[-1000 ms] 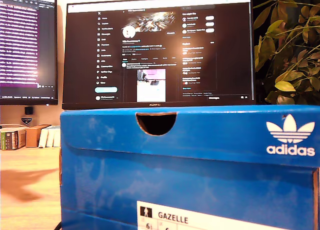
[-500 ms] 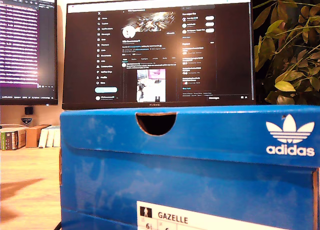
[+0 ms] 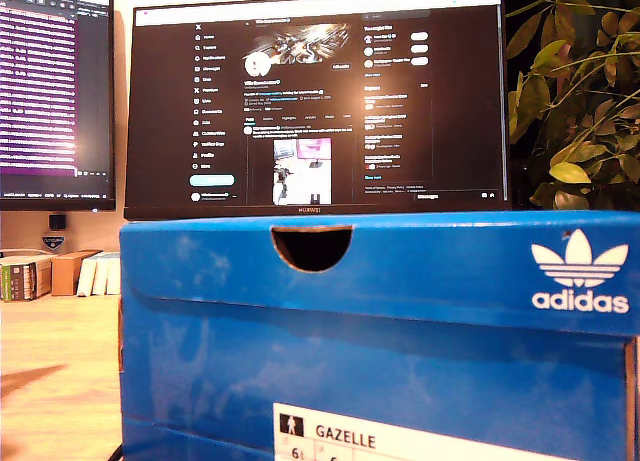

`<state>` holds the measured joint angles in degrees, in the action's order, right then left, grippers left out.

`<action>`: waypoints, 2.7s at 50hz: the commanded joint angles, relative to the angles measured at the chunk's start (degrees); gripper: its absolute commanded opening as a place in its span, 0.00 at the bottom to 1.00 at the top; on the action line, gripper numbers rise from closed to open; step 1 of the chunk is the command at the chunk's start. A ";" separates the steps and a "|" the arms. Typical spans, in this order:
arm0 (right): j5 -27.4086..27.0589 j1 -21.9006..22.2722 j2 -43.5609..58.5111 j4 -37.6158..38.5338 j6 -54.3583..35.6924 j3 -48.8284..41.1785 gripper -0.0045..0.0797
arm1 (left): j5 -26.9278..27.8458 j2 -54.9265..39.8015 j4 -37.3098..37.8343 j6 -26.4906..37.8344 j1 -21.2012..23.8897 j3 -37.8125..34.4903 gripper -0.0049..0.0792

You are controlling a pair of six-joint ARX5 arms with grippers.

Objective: Close the blue shoebox by pushing the lid with your left arm and holding the box in place with your right arm

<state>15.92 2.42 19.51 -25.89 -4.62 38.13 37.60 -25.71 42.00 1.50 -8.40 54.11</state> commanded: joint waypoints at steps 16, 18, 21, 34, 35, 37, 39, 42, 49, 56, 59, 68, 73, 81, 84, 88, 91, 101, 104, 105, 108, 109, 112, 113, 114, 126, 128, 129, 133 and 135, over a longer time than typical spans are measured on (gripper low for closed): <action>0.00 -0.63 -4.35 -3.74 -1.42 -1.25 0.04 | -3.63 4.87 -0.17 -0.02 5.81 -6.54 0.04; -0.02 -0.63 -4.74 -3.82 -1.42 -1.90 0.04 | -4.83 5.75 -0.22 -0.02 5.81 -7.76 0.04; -0.04 -0.63 -5.57 -3.78 -1.40 -3.61 0.04 | -6.80 7.58 -0.52 -0.02 5.79 -9.90 0.04; -5.05 -0.50 -9.79 -2.56 2.27 -10.38 0.04 | -16.90 17.03 -3.69 -1.18 5.73 -18.12 0.04; -5.70 -0.50 -10.14 -2.56 2.27 -10.56 0.04 | -18.45 17.84 -3.91 -1.18 5.73 -18.78 0.04; -6.75 -0.50 -10.88 -2.75 2.54 -10.80 0.04 | -19.43 19.28 -4.13 -3.04 5.73 -20.06 0.04; -7.61 -0.52 -11.41 -3.19 3.23 -10.82 0.04 | -20.11 20.74 -4.20 -3.69 5.73 -21.35 0.04; -8.44 -0.52 -12.13 -3.72 3.52 -10.82 0.04 | -20.87 22.58 -4.92 -4.74 5.73 -23.12 0.04; -12.90 -0.52 -13.22 -4.37 6.93 -10.82 0.04 | -26.47 25.51 -7.06 -7.15 5.55 -23.58 0.04; -13.51 -0.52 -13.31 -4.85 6.82 -10.82 0.04 | -28.94 25.40 -7.30 -9.79 5.53 -24.33 0.04; -13.33 -0.52 -13.27 -6.01 6.40 -10.82 0.04 | -28.37 25.40 -6.38 -9.81 5.53 -24.59 0.04; -12.98 -0.50 -13.33 -8.26 6.58 -10.58 0.04 | -28.41 25.38 -5.97 -10.21 5.53 -24.50 0.04; -12.90 -0.52 -13.33 -6.86 6.54 -10.56 0.04 | -26.47 25.38 -6.05 -11.30 5.53 -24.41 0.04; -12.92 -0.52 -13.33 -2.32 5.88 -10.82 0.04 | -26.45 25.38 -7.56 -3.74 5.53 -25.16 0.04; -12.90 -0.52 -13.33 0.42 2.38 -11.63 0.04 | -26.23 25.38 -7.98 -1.73 5.53 -26.91 0.04; -12.90 -0.52 -13.33 1.25 1.53 -12.46 0.04 | -25.81 25.46 -9.90 0.50 5.53 -28.41 0.04; -12.90 -0.52 -13.35 2.84 1.53 -13.46 0.04 | -25.81 25.49 -11.21 0.48 5.57 -29.46 0.04; -12.92 -0.52 -14.38 6.62 1.55 -17.57 0.04 | -25.88 25.57 -13.62 1.07 5.57 -32.50 0.04; -12.92 -0.52 -15.52 7.43 1.53 -18.93 0.04 | -25.92 26.21 -13.79 2.10 5.57 -33.20 0.04; -12.92 -0.52 -16.02 7.72 1.53 -19.41 0.04 | -25.90 26.32 -13.90 2.10 5.57 -33.48 0.04; -12.94 -0.52 -17.70 9.14 1.55 -21.00 0.04 | -26.08 26.32 -14.36 2.05 5.57 -34.27 0.04; -12.94 -0.52 -18.25 9.44 1.55 -21.49 0.04 | -26.05 26.32 -14.45 2.05 5.57 -34.53 0.04; -12.94 -0.52 -19.39 9.79 1.55 -22.91 0.04 | -25.83 26.32 -15.08 2.05 5.57 -35.39 0.04; -12.92 -0.52 -19.39 9.77 1.53 -23.21 0.04 | -25.83 26.32 -15.34 2.05 5.57 -35.60 0.04; -12.90 -0.52 -19.39 9.75 1.51 -23.56 0.04 | -25.86 26.32 -15.72 2.25 5.57 -35.87 0.04; -11.39 -0.66 -19.39 11.93 -0.66 -25.88 0.04 | -25.68 26.32 -18.99 3.50 5.95 -39.21 0.04; -11.39 -0.63 -19.39 11.87 -1.97 -25.88 0.04 | -25.59 26.32 -19.28 3.50 5.97 -39.80 0.04; -11.37 -0.63 -19.39 11.80 -1.97 -25.92 0.04 | -25.49 26.32 -19.43 3.50 5.97 -40.11 0.04; -11.26 -0.66 -19.39 12.17 -2.75 -26.58 0.04 | -25.38 26.32 -20.57 4.11 5.97 -41.29 0.04; -9.92 -0.63 -19.39 12.55 -2.75 -27.30 0.04 | -25.18 26.32 -21.14 4.39 5.97 -41.92 0.04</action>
<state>5.19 2.11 0.47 -14.31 -7.20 12.60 12.08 0.14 21.93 5.17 -2.63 14.02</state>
